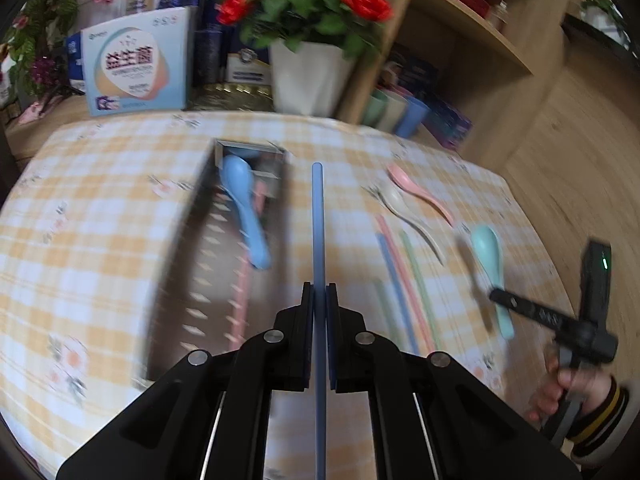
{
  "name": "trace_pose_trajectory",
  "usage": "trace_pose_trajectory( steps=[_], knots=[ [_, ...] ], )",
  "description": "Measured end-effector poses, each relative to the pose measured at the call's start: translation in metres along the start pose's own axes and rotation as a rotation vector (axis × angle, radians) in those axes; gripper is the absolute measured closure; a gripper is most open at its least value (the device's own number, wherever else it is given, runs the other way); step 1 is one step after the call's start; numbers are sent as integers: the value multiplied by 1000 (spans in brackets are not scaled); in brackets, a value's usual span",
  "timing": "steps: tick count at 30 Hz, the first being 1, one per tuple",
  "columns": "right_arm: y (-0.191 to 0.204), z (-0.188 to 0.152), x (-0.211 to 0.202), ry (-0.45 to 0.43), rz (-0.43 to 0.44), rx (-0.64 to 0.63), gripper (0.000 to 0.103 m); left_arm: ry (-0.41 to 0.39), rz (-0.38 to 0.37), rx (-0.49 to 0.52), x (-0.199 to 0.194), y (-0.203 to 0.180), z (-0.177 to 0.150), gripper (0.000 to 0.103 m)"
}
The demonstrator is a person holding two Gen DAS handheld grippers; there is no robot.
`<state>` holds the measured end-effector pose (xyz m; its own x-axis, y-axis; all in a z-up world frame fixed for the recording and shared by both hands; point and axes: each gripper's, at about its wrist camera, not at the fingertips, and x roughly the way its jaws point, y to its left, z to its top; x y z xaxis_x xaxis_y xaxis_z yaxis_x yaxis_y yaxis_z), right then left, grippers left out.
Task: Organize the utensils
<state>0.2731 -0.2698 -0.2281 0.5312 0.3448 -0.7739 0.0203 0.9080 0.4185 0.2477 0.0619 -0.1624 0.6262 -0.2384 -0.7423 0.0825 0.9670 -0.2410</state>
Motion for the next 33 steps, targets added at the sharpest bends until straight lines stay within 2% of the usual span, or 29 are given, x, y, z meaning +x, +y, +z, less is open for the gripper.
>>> trace_pose_trajectory(
  steps=[3,8,11,15,23,33],
  knots=[
    [-1,0,1,3,3,6,96,49,39,-16,9,19,18,97],
    [-7,-1,2,4,0,28,96,145,129,-44,39,46,30,97],
    [-11,-1,3,9,2,40,96,192,195,-15,59,50,35,97],
    [-13,0,6,15,5,45,96,250,227,-13,77,52,38,97],
    [-21,1,5,12,5,63,96,307,261,1,102,50,48,97],
    [-25,1,3,11,1,72,96,313,297,-13,114,56,59,97]
  ],
)
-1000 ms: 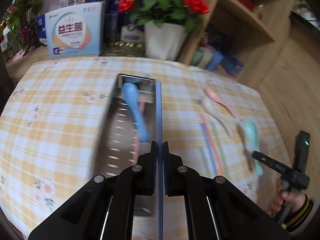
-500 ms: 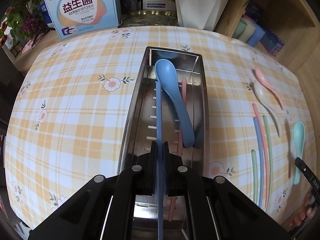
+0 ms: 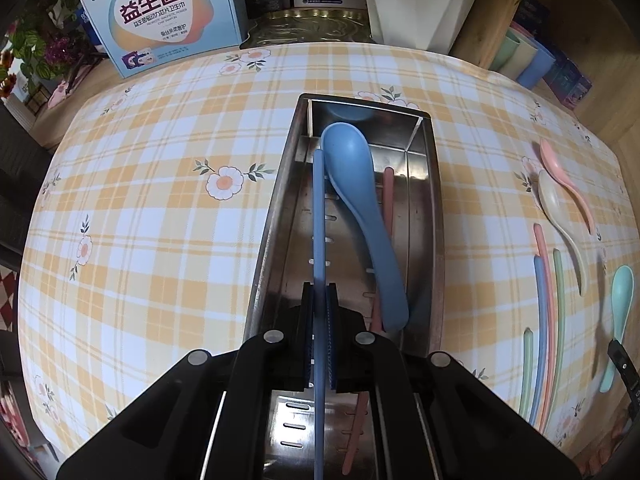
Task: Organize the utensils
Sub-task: 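Lower the blue chopstick into the steel tray and open the left gripper, then lower the teal spoon into the steel tray and open the right gripper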
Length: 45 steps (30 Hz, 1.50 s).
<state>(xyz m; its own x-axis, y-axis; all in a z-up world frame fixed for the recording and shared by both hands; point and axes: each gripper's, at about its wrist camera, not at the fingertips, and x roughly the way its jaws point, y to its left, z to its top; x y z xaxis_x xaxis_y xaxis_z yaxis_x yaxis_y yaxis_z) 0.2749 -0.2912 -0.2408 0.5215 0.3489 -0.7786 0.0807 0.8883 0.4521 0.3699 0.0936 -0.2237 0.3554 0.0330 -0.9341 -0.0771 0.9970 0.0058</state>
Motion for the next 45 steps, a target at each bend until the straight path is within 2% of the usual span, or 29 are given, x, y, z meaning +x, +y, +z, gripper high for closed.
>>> trace_pose_trajectory(
  steps=[1,3,4,9,12,13,14,17,21,26,36,45],
  knots=[
    [1,0,0,-1,1,-3,96,-8,-8,5,-2,0,0,96],
    [2,0,-1,0,2,-7,96,-20,-16,13,-7,-1,-1,83],
    [3,0,-2,1,3,-10,96,-27,-21,15,-9,-2,-1,71],
    [15,-1,-4,10,4,-33,96,-76,-59,50,-31,-3,-5,67],
    [29,-1,-6,21,5,-67,96,-107,-86,75,-44,1,-9,56],
    [33,-1,-6,25,6,-78,96,-119,-105,87,-50,3,-11,45],
    [41,-1,-6,32,7,-94,96,-126,-117,97,-54,6,-14,30],
    [60,0,-4,53,13,-127,96,-157,-119,124,-65,15,-23,12],
    [90,0,1,83,28,-160,96,-180,-112,138,-72,32,-34,6],
    [133,0,15,118,45,-191,96,-207,-110,149,-76,56,-49,6],
    [237,-11,64,217,64,-288,96,-241,-90,73,-77,112,-69,6],
    [277,-15,102,272,29,-265,96,-254,-60,13,-78,145,-83,6]
  ],
)
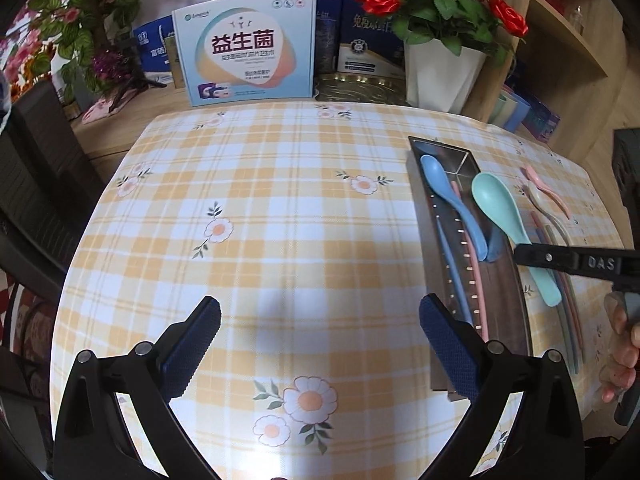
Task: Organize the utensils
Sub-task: 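Lower the teal spoon into the steel tray and open the right gripper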
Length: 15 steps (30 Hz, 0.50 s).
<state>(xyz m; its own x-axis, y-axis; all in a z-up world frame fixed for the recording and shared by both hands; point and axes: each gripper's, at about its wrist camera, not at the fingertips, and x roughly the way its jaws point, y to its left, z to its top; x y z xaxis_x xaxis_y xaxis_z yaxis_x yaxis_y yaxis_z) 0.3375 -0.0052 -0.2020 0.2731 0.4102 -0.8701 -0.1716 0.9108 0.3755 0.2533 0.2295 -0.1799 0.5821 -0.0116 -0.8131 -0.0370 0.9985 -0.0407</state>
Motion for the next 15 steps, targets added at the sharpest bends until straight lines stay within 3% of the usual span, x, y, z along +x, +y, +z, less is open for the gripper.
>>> trace_pose_trajectory(
  steps=[15],
  knots=[
    [2,0,26,69,47,90,94,12,-16,-18,2,-5,-4,6]
  ],
)
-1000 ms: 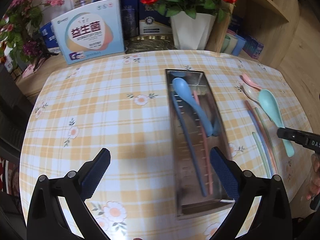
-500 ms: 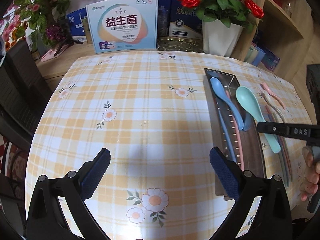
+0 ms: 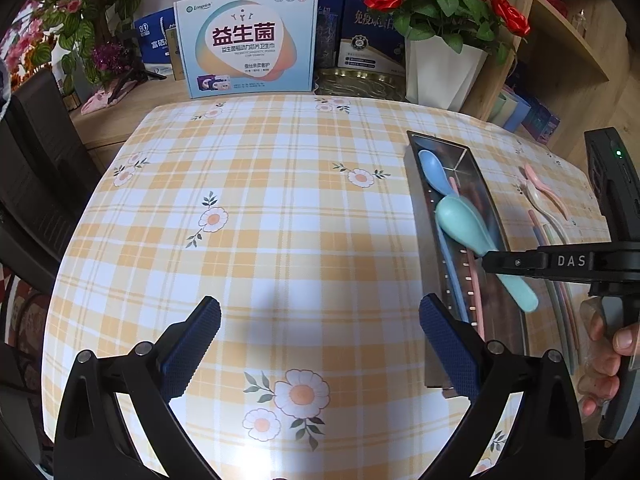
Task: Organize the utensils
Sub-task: 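Lower the teal spoon into the steel tray and open the right gripper, then move the left gripper to the green chopstick and close on it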
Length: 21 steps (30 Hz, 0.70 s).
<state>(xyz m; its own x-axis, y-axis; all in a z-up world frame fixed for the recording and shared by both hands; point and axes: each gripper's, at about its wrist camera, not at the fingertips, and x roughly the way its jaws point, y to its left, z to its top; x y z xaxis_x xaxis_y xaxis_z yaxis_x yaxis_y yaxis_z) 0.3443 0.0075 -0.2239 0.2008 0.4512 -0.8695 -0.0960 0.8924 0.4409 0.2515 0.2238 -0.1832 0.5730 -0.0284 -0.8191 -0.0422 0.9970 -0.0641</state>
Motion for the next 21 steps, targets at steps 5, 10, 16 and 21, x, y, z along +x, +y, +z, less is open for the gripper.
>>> trace_pose_trajectory(
  steps=[5,10,16,21],
  knots=[
    [-6,1,-6,-4,45,19,94,-9,10,10,-4,-9,2,6],
    [-7,-2,-21,-26,112,1,94,-22,7,13,-11,-19,7,6],
    [-23,-8,-65,-176,95,-79,94,-34,-22,26,-18,-41,10,6],
    [-63,-24,-103,-288,33,-129,94,-27,-46,56,-18,-71,10,6]
  ],
)
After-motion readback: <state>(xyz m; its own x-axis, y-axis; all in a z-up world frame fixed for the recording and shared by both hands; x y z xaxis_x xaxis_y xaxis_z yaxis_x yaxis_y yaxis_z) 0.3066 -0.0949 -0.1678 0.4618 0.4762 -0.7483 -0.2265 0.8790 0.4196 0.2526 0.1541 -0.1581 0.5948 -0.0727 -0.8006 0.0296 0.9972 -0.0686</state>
